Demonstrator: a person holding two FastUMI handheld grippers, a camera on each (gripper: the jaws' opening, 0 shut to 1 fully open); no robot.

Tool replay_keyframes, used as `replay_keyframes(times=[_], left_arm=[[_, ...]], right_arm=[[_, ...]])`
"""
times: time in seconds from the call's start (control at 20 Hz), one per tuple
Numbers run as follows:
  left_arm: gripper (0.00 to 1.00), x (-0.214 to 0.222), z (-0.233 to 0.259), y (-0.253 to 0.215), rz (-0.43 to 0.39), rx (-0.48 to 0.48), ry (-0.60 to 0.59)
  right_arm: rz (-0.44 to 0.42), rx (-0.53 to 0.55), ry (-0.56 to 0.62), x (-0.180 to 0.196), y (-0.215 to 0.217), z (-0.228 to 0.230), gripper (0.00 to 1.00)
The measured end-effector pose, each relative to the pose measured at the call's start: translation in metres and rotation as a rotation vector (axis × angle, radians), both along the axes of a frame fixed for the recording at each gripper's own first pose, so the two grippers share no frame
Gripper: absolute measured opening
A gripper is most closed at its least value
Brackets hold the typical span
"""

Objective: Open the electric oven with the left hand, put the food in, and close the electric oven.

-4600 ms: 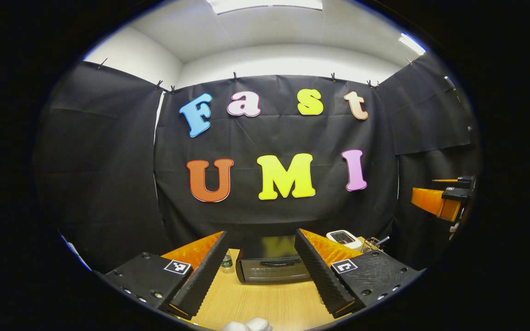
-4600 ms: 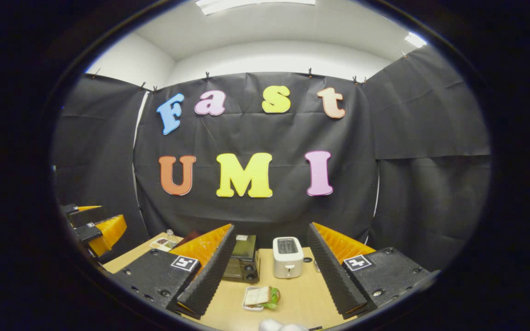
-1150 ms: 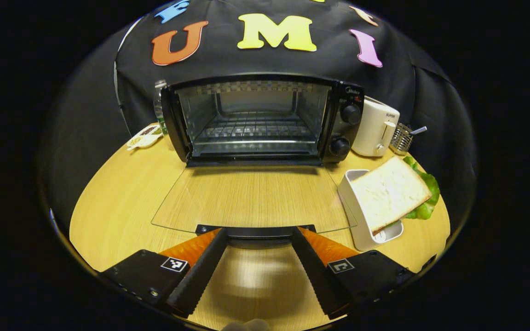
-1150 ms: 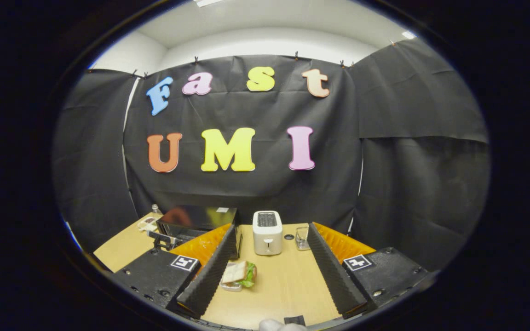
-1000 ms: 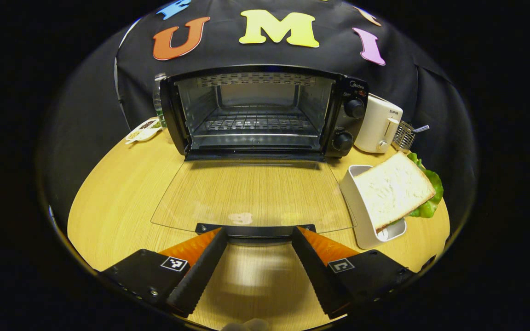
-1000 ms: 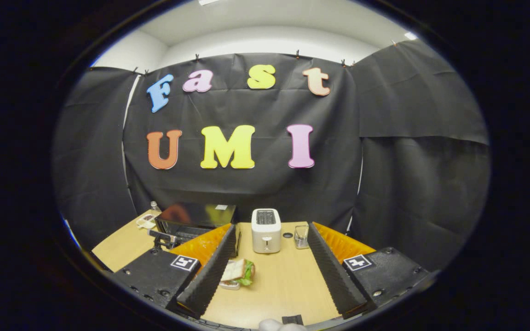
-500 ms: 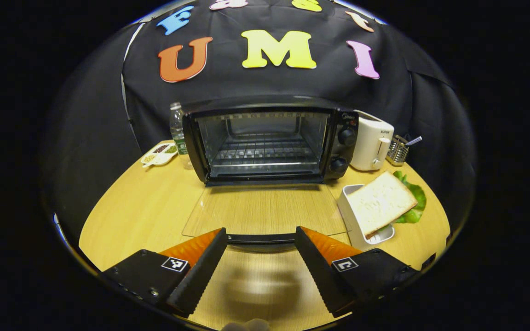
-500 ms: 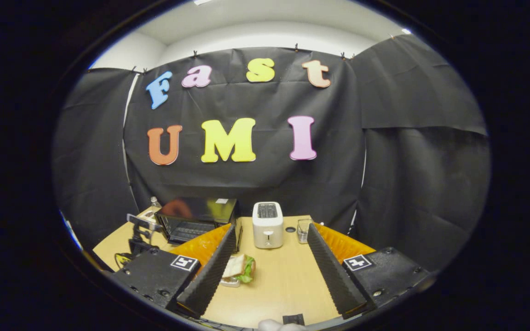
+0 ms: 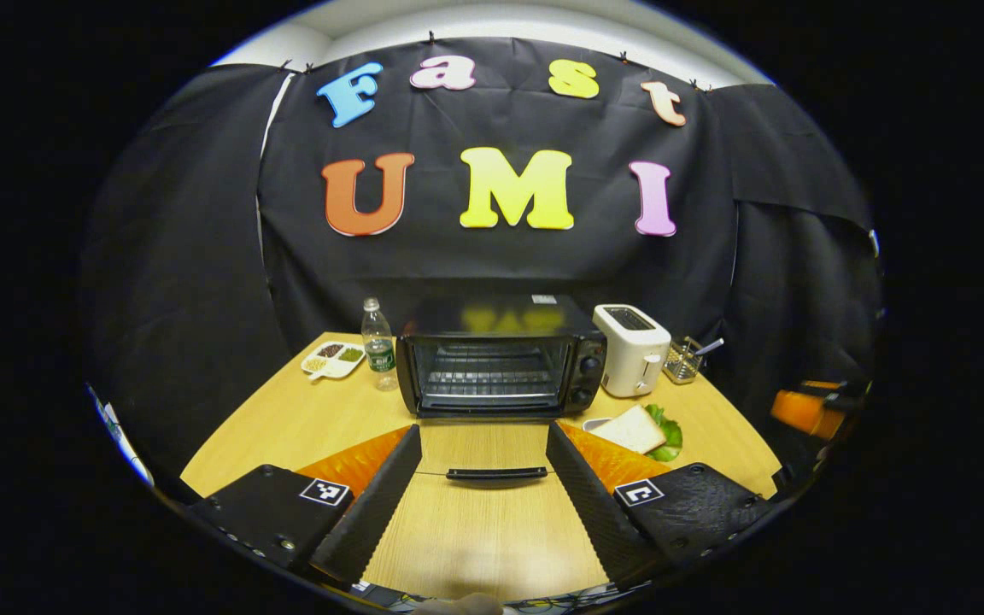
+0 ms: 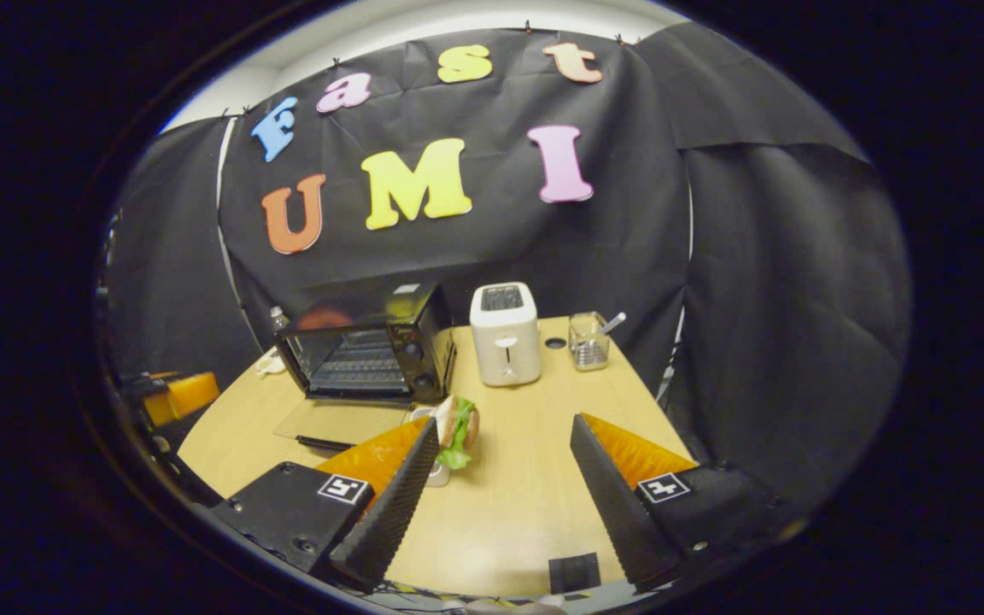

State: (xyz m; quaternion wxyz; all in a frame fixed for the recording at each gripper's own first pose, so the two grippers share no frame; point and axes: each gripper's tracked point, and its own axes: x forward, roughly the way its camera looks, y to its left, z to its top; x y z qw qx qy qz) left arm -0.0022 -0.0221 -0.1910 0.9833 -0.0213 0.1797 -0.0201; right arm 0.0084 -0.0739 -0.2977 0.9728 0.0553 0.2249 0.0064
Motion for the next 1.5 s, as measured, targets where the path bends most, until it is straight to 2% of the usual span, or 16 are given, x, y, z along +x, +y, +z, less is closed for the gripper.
replay_keyframes(times=[0.35, 0.6, 0.65, 0.7, 0.75, 0.8, 0.85, 0.9, 0.95, 1.0, 1.05, 1.1, 1.2, 1.35, 1.45, 1.5], left_arm=[[0.96, -0.033, 0.072, 0.015, 0.103, 0.059, -0.107], [0.96, -0.043, 0.088, 0.016, 0.191, 0.088, -0.105], [0.97, -0.043, 0.089, 0.017, 0.216, 0.092, -0.100], [0.96, -0.042, 0.091, 0.021, 0.244, 0.104, -0.104], [0.96, -0.041, 0.090, 0.024, 0.267, 0.113, -0.093], [0.96, -0.039, 0.088, 0.023, 0.287, 0.107, -0.091], [0.97, -0.035, 0.088, 0.021, 0.301, 0.094, -0.088], [0.97, -0.033, 0.087, 0.020, 0.312, 0.084, -0.082], [0.97, -0.032, 0.087, 0.021, 0.323, 0.084, -0.081], [0.97, -0.031, 0.085, 0.023, 0.329, 0.086, -0.079], [0.97, -0.029, 0.085, 0.024, 0.331, 0.089, -0.079], [0.97, -0.027, 0.085, 0.026, 0.331, 0.091, -0.076], [0.97, -0.022, 0.081, 0.028, 0.321, 0.092, -0.071], [0.97, -0.018, 0.075, 0.036, 0.297, 0.075, -0.065], [0.97, -0.014, 0.072, 0.044, 0.270, 0.061, -0.070], [0.97, -0.012, 0.069, 0.048, 0.251, 0.054, -0.072]], right_arm=[[0.150, 0.121, 0.123, 0.047, 0.036, -0.085, 0.99], [0.206, 0.217, 0.162, 0.108, 0.046, -0.109, 0.99], [0.233, 0.252, 0.175, 0.118, 0.052, -0.111, 0.89], [0.253, 0.295, 0.189, 0.127, 0.057, -0.113, 0.97], [0.257, 0.326, 0.204, 0.137, 0.060, -0.116, 0.96], [0.266, 0.345, 0.222, 0.144, 0.064, -0.120, 0.83], [0.268, 0.359, 0.243, 0.150, 0.064, -0.125, 0.81], [0.276, 0.381, 0.261, 0.151, 0.066, -0.128, 0.92], [0.289, 0.408, 0.276, 0.152, 0.068, -0.128, 0.75], [0.300, 0.437, 0.282, 0.153, 0.073, -0.128, 0.82], [0.301, 0.456, 0.290, 0.154, 0.074, -0.127, 0.58], [0.305, 0.468, 0.290, 0.154, 0.074, -0.130, 0.53], [0.306, 0.492, 0.289, 0.153, 0.075, -0.124, 0.58], [0.306, 0.467, 0.257, 0.154, 0.078, -0.114, 0.36], [0.289, 0.439, 0.227, 0.151, 0.077, -0.098, 0.35], [0.270, 0.433, 0.207, 0.148, 0.075, -0.088, 0.44]])
